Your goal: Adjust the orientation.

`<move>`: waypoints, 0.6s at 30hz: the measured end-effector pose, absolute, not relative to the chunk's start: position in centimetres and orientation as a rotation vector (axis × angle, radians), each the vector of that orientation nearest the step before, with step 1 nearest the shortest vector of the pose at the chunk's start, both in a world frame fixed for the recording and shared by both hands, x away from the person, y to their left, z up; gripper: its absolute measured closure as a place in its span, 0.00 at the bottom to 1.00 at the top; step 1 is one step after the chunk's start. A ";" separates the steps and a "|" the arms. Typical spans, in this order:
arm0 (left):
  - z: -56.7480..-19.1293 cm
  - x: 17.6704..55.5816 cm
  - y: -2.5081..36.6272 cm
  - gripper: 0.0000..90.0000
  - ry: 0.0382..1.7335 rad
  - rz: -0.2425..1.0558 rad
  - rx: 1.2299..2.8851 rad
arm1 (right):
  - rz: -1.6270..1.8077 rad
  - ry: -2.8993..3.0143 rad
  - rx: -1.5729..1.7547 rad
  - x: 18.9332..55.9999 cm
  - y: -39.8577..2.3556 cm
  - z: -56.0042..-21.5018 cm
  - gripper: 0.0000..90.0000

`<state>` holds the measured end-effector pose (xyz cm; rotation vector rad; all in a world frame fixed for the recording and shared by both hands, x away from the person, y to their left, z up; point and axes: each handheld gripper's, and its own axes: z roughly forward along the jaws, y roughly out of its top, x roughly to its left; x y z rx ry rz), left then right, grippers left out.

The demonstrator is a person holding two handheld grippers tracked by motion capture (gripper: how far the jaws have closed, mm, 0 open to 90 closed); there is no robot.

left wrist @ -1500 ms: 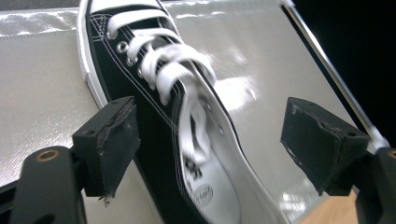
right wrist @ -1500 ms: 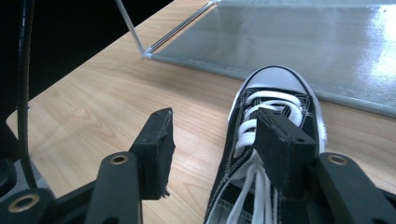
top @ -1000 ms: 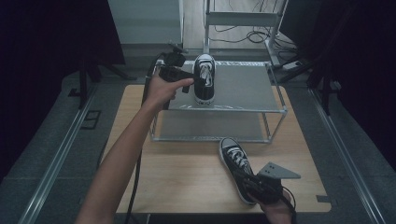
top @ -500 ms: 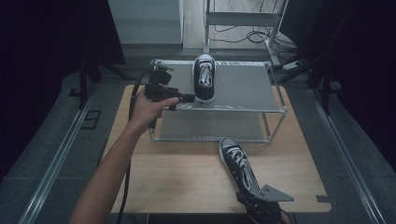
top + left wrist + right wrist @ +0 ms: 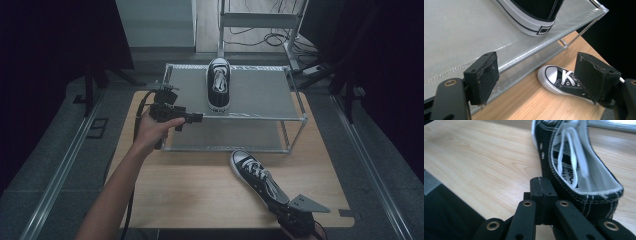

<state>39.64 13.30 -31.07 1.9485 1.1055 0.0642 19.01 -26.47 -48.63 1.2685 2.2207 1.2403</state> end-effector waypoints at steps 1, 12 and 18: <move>-31.1 39.6 13.4 0.22 1.107 0.065 1.947 | 1.242 2.213 1.273 19.1 -26.7 -48.6 1.00; -31.3 39.0 14.2 0.22 1.106 0.088 1.937 | 1.357 2.225 1.185 19.1 -26.5 -46.8 0.71; -31.7 38.6 14.4 0.22 1.099 0.087 1.940 | 1.377 2.232 1.161 21.2 -26.7 -44.5 0.52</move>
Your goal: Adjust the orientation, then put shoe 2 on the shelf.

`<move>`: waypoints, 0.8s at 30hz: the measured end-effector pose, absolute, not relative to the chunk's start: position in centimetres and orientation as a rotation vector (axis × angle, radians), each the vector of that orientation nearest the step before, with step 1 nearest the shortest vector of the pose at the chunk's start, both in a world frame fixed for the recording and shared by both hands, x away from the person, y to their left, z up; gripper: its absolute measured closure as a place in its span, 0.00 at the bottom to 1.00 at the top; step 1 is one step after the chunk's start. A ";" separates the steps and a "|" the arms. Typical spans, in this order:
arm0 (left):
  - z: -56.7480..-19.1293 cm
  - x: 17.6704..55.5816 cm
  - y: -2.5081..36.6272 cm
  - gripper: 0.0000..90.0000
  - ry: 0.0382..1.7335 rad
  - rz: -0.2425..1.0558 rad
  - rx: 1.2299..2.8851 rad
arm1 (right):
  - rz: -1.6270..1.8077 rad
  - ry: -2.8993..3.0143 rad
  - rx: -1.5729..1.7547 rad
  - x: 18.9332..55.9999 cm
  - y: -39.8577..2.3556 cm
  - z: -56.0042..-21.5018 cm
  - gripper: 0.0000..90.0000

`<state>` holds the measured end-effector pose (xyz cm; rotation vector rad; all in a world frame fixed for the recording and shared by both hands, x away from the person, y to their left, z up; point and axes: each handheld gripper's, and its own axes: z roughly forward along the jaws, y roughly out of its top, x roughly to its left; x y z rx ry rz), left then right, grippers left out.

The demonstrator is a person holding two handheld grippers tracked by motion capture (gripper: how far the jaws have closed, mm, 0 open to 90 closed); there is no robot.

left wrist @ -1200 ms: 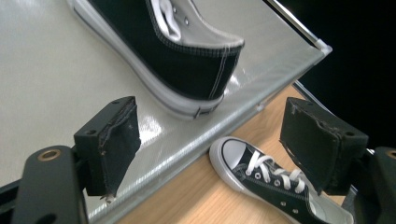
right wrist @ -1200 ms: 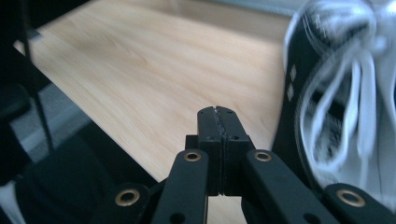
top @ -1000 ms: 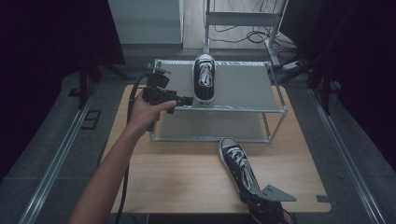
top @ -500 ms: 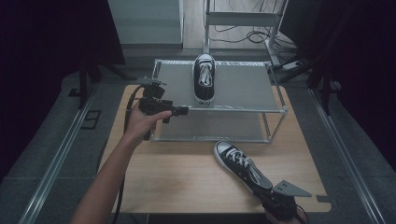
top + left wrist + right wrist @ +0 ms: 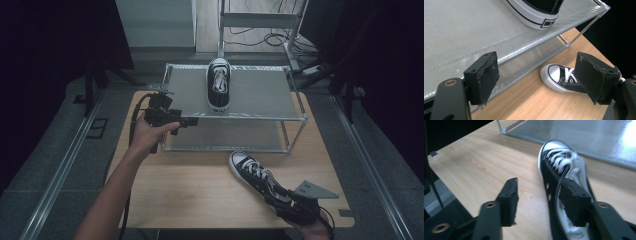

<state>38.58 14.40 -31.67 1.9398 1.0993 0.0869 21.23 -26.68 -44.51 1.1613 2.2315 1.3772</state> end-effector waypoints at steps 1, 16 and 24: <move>-31.8 38.5 14.5 0.22 1.100 0.086 1.939 | 1.374 2.240 1.158 21.6 -26.7 -44.3 0.48; -34.7 35.6 15.3 0.22 1.082 0.091 1.918 | 1.328 2.355 1.189 27.3 -27.0 -42.6 0.34; -37.0 34.1 15.4 0.22 1.079 0.088 1.924 | 1.238 2.400 1.212 28.9 -26.5 -42.7 0.31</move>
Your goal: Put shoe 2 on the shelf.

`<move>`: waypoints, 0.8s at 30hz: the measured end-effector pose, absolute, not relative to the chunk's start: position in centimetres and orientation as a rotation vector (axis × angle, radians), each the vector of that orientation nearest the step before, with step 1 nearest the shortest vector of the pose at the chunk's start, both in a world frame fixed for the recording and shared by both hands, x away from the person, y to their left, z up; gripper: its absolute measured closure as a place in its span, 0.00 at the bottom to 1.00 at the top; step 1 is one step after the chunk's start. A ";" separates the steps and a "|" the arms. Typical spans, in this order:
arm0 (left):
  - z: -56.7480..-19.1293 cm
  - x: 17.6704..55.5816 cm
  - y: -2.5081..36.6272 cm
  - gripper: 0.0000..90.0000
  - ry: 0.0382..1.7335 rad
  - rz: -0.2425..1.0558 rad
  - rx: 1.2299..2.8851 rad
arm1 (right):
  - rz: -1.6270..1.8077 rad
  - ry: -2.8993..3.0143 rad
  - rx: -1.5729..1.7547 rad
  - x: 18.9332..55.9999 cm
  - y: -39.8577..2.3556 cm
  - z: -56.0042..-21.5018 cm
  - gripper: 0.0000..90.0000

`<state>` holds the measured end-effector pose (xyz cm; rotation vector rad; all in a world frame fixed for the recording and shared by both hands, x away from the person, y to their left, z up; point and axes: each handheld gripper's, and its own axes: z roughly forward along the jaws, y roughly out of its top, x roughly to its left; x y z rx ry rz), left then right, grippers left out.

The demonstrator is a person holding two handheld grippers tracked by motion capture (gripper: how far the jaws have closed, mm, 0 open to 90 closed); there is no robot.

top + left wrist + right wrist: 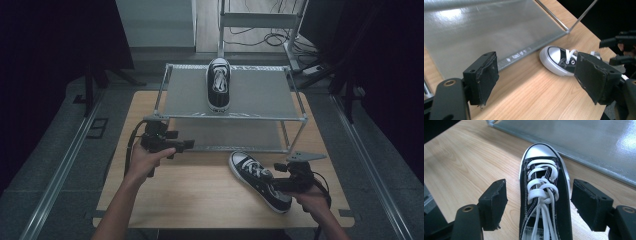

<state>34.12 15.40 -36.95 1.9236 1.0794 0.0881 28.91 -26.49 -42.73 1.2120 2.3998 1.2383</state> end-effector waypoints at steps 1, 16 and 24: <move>-37.2 33.9 15.4 0.22 1.079 0.088 1.925 | 1.232 2.404 1.214 29.1 -26.4 -42.8 0.31; -42.1 31.8 15.4 0.22 1.111 0.051 1.933 | 1.031 2.528 1.248 30.9 -24.9 -44.1 0.22; -43.6 31.5 15.7 0.22 1.144 0.050 1.924 | 0.887 2.617 1.268 31.6 -23.8 -45.2 0.16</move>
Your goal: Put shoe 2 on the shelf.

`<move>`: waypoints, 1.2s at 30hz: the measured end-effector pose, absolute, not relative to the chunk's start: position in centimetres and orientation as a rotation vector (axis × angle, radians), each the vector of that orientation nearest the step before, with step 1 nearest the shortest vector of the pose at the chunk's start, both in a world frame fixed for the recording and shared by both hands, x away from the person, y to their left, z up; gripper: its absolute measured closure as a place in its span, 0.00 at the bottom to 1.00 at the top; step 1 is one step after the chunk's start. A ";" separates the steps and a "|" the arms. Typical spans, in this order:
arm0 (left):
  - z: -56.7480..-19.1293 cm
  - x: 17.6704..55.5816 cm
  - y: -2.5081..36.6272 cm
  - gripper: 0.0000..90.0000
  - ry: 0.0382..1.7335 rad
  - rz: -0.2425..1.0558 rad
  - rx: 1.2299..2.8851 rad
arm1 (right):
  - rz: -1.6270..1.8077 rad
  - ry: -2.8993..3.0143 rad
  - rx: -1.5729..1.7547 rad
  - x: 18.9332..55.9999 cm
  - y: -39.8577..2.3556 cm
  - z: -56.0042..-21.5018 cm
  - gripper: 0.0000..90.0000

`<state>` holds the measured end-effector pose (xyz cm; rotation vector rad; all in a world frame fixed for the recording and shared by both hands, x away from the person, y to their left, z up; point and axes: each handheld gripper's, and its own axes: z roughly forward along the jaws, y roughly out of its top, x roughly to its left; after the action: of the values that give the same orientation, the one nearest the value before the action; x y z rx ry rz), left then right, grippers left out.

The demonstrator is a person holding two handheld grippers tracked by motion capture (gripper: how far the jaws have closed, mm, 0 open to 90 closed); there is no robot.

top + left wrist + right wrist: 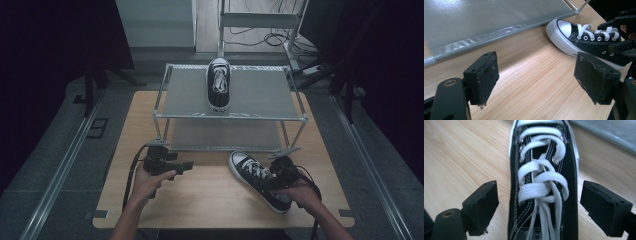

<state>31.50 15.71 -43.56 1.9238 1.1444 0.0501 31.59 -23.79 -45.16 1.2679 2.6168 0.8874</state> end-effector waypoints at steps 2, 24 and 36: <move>-43.9 31.4 15.8 0.22 1.149 0.053 1.921 | 0.846 2.628 1.267 31.8 -23.6 -45.3 0.14; -46.0 31.2 16.7 0.22 1.192 0.013 1.881 | 0.523 2.733 1.267 33.4 -21.4 -47.3 0.14; -46.9 31.0 16.7 0.23 1.205 -0.006 1.878 | 0.563 2.748 1.286 33.1 -22.1 -46.3 0.18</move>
<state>30.99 16.73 -46.90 1.8779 1.2054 -0.0065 33.10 -22.06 -46.33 1.2856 2.7478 0.5629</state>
